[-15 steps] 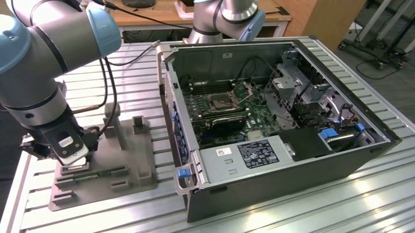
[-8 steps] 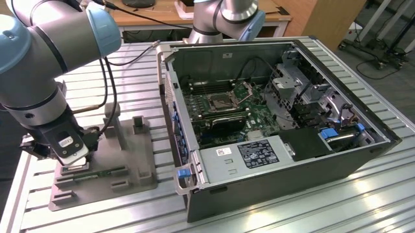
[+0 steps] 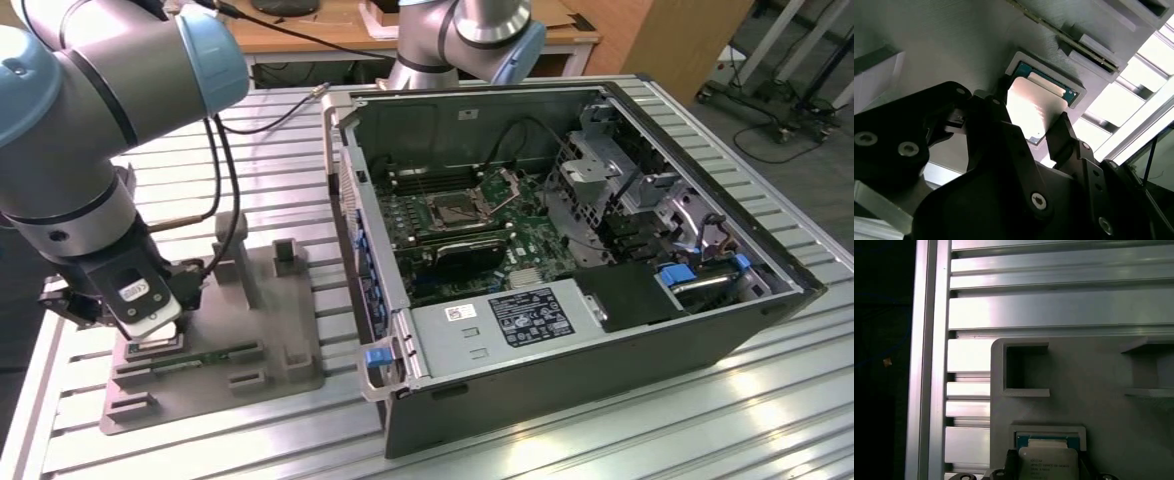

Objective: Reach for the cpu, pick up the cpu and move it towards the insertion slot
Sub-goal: 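Pick up the cpu and move it towards the insertion slot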

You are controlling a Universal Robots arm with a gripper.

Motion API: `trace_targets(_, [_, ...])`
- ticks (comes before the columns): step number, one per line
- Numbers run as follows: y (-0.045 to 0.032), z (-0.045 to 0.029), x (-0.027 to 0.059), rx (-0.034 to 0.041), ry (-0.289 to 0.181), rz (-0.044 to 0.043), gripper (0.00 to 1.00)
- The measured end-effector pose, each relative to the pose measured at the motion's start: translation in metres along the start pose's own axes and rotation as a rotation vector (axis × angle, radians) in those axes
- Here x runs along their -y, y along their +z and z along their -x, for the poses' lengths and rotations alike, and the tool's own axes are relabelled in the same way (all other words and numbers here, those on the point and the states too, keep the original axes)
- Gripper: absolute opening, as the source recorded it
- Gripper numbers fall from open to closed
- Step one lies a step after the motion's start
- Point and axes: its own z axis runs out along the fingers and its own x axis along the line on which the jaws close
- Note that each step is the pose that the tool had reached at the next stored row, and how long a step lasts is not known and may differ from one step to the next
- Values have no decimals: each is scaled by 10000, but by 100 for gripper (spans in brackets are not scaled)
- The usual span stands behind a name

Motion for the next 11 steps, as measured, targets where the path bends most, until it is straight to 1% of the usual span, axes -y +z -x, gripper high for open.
trace_targets(9, [-5, 0, 0, -3, 0, -1, 55])
trace_targets(10, [-30, -1, -1, -3, 0, -1, 55])
trace_targets(11, [-38, -1, -1, -4, 0, -2, 55])
